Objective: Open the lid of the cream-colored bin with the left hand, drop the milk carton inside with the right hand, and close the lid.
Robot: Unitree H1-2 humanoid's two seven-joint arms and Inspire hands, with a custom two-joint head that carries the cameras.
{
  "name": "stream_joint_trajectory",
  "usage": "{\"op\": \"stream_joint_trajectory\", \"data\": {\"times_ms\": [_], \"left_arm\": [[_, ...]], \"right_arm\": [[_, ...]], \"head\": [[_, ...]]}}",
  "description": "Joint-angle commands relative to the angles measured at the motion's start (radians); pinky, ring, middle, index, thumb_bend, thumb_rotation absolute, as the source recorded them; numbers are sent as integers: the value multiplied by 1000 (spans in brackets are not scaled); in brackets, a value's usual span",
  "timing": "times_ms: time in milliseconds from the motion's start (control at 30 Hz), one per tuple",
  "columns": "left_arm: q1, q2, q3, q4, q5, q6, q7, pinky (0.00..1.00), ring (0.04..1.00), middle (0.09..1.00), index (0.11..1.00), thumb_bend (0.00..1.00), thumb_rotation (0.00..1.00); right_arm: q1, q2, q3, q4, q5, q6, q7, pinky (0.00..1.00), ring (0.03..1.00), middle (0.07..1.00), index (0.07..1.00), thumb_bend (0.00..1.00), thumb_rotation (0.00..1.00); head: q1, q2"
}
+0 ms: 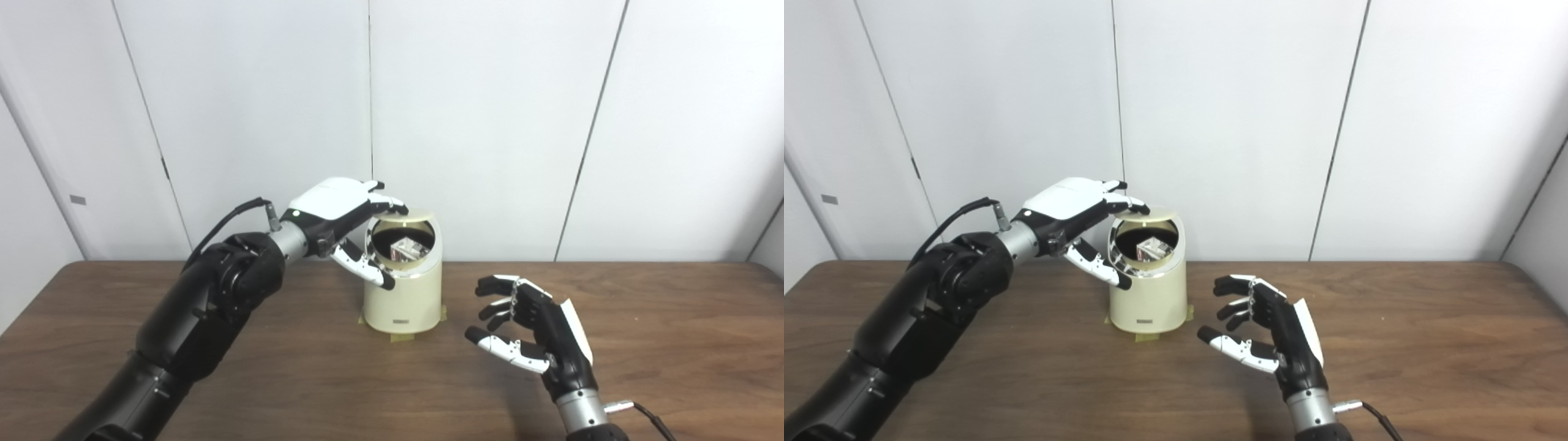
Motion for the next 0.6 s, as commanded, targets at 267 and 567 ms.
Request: {"op": "stream_joint_trajectory", "data": {"times_ms": [267, 567], "left_arm": [[-13, 9, 15, -20, 20, -47, 29, 1000, 1000, 853, 852, 960, 477], [23, 15, 11, -39, 32, -36, 0, 1000, 1000, 871, 865, 938, 435]], "right_arm": [[-35, 9, 6, -44, -5, -5, 5, 396, 509, 644, 645, 527, 225], [-42, 23, 8, -42, -8, 8, -3, 400, 511, 641, 651, 536, 229]], "head": [[-5, 7], [-21, 7]]}}
